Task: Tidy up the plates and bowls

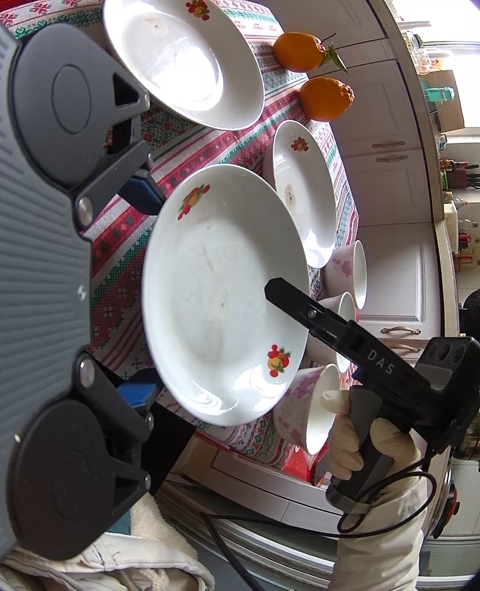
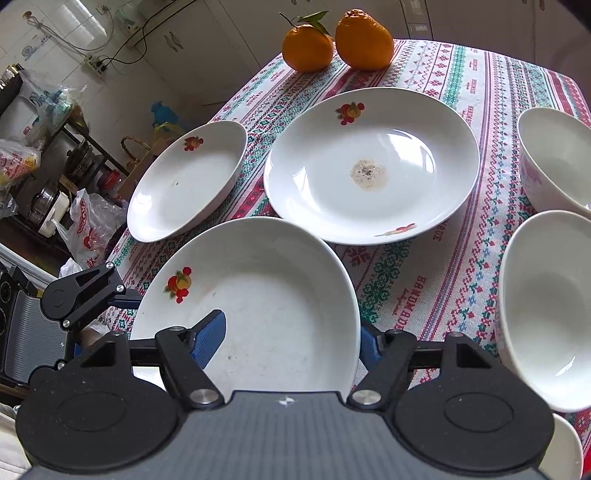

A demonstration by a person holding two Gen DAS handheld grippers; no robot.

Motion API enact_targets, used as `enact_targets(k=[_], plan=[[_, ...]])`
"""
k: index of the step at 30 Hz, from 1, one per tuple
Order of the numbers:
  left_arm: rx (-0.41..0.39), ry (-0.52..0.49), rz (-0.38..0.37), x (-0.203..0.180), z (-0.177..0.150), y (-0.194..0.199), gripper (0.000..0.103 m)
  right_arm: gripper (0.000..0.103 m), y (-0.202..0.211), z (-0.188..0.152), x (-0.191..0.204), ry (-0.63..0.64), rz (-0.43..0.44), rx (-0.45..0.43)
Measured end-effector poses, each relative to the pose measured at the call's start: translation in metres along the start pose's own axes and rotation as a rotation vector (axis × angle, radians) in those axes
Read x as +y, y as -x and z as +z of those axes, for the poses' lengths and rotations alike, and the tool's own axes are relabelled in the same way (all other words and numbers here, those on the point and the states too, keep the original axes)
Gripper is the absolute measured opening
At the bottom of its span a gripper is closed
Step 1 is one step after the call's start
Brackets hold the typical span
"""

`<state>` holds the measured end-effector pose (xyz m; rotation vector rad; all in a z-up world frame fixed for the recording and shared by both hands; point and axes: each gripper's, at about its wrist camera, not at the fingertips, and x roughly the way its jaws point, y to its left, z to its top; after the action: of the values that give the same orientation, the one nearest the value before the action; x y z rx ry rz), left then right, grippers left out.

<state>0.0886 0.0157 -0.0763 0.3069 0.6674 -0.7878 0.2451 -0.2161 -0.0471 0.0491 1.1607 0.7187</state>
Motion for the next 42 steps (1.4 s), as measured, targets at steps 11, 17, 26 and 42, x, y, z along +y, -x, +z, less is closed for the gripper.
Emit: enact_targets(k=[11, 17, 26, 42], plan=[[-0.031, 0.025, 0.04, 0.014, 0.007, 0.019, 0.09, 0.078, 0.004, 0.025, 0.021, 0.064, 0.001, -0.02], [-0.041, 0.05, 0.089, 0.03, 0.007, 0.034, 0.09, 0.078, -0.008, 0.051, 0.039, 0.117, 0.022, -0.018], [-0.041, 0.107, 0.189, 0.06, -0.001, 0.055, 0.09, 0.078, -0.043, 0.096, 0.07, 0.203, 0.07, 0.004], [-0.022, 0.188, 0.273, 0.095, -0.019, 0.07, 0.089, 0.078, -0.097, 0.138, 0.097, 0.268, 0.12, 0.044]])
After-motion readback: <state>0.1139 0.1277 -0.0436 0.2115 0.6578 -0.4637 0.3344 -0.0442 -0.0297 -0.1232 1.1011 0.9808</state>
